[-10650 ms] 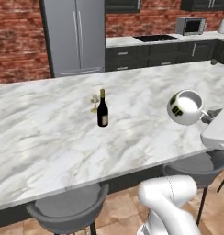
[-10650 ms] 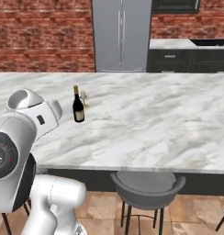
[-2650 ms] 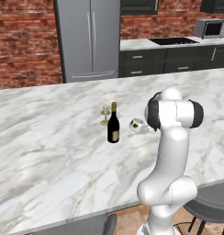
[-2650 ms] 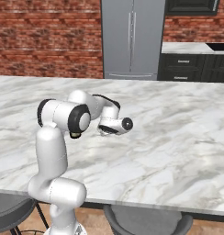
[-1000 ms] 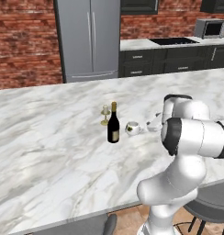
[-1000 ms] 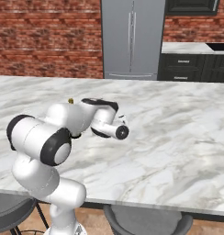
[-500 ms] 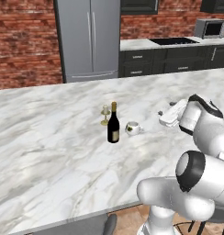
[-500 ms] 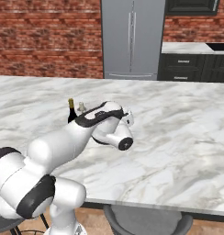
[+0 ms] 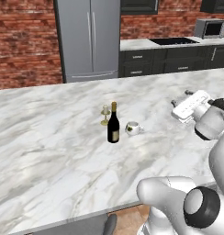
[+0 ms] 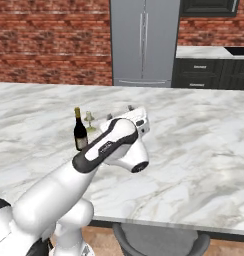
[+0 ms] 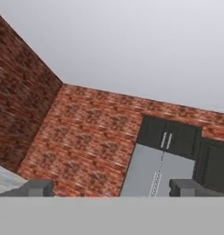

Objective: Open the cabinet directly in front. Then move the wine and the mug to the dining counter with the candle on it.

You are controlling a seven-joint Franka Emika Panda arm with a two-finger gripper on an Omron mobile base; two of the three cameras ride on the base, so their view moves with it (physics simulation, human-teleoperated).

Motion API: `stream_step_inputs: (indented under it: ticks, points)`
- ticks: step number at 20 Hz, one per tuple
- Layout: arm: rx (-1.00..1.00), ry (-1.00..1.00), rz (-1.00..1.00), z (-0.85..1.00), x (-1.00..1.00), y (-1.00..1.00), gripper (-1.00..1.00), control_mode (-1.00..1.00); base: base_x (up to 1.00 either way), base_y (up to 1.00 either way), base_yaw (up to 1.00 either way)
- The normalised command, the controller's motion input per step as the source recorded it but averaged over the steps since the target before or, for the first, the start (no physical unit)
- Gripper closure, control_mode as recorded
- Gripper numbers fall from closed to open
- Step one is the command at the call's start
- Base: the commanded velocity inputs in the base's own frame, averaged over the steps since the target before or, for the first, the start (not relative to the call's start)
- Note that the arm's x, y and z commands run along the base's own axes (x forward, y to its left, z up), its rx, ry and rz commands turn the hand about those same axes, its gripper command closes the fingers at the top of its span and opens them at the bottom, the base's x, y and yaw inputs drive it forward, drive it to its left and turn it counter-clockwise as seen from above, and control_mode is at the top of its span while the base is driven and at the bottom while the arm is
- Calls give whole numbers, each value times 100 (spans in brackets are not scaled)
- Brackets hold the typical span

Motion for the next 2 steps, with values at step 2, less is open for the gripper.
stream_step_inputs:
  ticks: [2]
  points:
    - [2,-23,3,73,-58,-5,-100,-100,0,0,0]
